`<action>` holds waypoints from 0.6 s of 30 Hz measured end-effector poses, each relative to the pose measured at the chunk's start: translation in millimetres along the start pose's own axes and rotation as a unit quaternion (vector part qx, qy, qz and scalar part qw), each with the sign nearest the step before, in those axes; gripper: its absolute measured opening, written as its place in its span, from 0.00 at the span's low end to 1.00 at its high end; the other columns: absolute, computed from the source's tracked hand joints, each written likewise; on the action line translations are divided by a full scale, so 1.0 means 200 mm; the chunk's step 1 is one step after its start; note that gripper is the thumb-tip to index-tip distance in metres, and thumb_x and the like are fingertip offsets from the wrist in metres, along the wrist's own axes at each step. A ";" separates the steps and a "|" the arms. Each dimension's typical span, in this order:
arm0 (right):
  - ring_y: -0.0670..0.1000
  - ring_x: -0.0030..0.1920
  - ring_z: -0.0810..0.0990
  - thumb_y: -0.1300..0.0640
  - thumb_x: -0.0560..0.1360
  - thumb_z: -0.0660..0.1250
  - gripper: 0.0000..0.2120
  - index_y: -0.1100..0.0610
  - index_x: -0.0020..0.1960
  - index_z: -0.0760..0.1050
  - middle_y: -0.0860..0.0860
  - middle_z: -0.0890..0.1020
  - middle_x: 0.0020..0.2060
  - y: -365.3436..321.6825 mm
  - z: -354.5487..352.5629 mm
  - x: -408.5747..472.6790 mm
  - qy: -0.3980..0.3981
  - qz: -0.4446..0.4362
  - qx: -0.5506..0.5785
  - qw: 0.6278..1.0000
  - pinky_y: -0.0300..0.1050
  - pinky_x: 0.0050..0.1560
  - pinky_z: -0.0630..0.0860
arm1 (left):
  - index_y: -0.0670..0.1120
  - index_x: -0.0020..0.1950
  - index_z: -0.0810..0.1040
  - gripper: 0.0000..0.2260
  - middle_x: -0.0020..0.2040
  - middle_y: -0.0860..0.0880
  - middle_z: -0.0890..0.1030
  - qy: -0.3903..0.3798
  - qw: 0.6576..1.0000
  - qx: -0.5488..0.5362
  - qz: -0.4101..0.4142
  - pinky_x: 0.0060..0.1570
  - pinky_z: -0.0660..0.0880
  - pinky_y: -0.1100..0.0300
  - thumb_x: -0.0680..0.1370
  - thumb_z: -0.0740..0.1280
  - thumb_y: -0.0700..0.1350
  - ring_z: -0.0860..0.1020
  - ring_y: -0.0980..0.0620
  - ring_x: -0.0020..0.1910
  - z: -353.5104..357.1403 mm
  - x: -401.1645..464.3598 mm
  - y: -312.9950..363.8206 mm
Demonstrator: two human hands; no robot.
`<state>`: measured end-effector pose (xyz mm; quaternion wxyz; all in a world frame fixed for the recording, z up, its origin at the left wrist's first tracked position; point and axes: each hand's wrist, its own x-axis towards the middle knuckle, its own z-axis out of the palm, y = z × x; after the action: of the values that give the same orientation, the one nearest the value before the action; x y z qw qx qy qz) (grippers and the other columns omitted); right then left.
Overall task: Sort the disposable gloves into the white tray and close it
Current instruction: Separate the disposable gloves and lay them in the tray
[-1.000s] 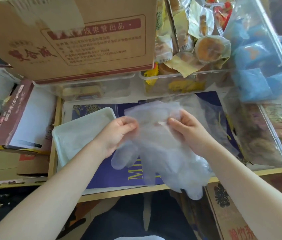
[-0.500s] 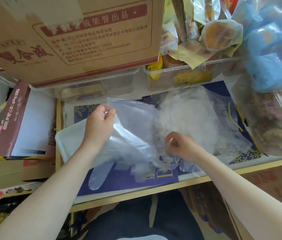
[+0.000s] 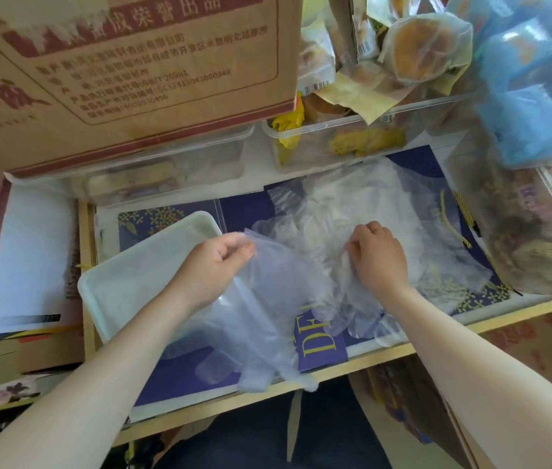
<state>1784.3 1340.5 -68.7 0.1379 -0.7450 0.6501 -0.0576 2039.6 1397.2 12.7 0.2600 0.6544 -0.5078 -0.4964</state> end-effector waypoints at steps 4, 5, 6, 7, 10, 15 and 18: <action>0.61 0.38 0.76 0.61 0.73 0.67 0.05 0.62 0.40 0.76 0.58 0.77 0.39 -0.04 -0.09 -0.02 0.116 -0.062 0.131 0.983 0.49 0.36 0.71 | 0.48 0.41 0.80 0.07 0.35 0.62 0.78 -0.095 0.994 -0.036 0.040 0.38 0.67 0.75 0.78 0.66 0.43 0.74 0.67 0.34 0.06 0.00 0.05; 0.60 0.37 0.76 0.60 0.73 0.66 0.06 0.62 0.40 0.76 0.57 0.78 0.39 -0.06 -0.12 -0.04 0.146 -0.097 0.137 0.975 0.49 0.36 0.72 | 0.50 0.42 0.81 0.06 0.42 0.62 0.80 -0.094 0.993 -0.044 0.053 0.44 0.68 0.75 0.77 0.67 0.47 0.76 0.68 0.41 0.07 0.02 0.05; 0.58 0.37 0.76 0.59 0.74 0.66 0.06 0.62 0.40 0.77 0.56 0.78 0.39 -0.08 -0.14 -0.07 0.165 -0.131 0.136 0.968 0.48 0.37 0.72 | 0.53 0.42 0.82 0.05 0.52 0.62 0.78 -0.093 0.993 -0.044 0.060 0.50 0.68 0.75 0.75 0.68 0.51 0.75 0.68 0.50 0.09 0.03 0.07; 0.58 0.37 0.76 0.59 0.74 0.65 0.07 0.61 0.41 0.77 0.56 0.79 0.40 -0.10 -0.16 -0.09 0.180 -0.159 0.129 0.962 0.48 0.38 0.72 | 0.55 0.43 0.83 0.06 0.59 0.62 0.75 -0.086 0.994 -0.036 0.056 0.55 0.67 0.75 0.74 0.68 0.54 0.73 0.68 0.56 0.11 0.05 0.07; 0.54 0.40 0.73 0.58 0.77 0.62 0.10 0.59 0.42 0.79 0.54 0.79 0.41 -0.13 -0.20 -0.14 0.207 -0.211 0.105 0.950 0.48 0.40 0.69 | 0.53 0.47 0.83 0.05 0.54 0.56 0.79 -0.079 0.993 -0.091 -0.011 0.48 0.69 0.72 0.74 0.68 0.49 0.75 0.64 0.49 0.18 0.07 0.12; 0.51 0.43 0.69 0.56 0.77 0.61 0.06 0.54 0.43 0.75 0.49 0.77 0.44 -0.12 -0.21 -0.16 0.221 -0.212 0.110 0.945 0.47 0.42 0.64 | 0.53 0.44 0.85 0.05 0.49 0.53 0.84 -0.158 0.962 -0.224 0.008 0.49 0.71 0.66 0.72 0.71 0.45 0.79 0.61 0.47 0.24 0.06 0.15; 0.51 0.52 0.68 0.58 0.71 0.65 0.09 0.49 0.49 0.68 0.45 0.70 0.53 -0.09 -0.17 -0.19 0.201 -0.168 0.161 0.952 0.43 0.50 0.65 | 0.52 0.43 0.85 0.06 0.46 0.54 0.85 -0.140 0.965 -0.222 0.027 0.53 0.73 0.66 0.72 0.69 0.46 0.80 0.60 0.48 0.28 0.05 0.16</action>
<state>1786.9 1376.1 -27.7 0.1106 -0.7842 0.5122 -0.3323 1976.0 1386.8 15.0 0.3383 0.4900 -0.4341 -0.6761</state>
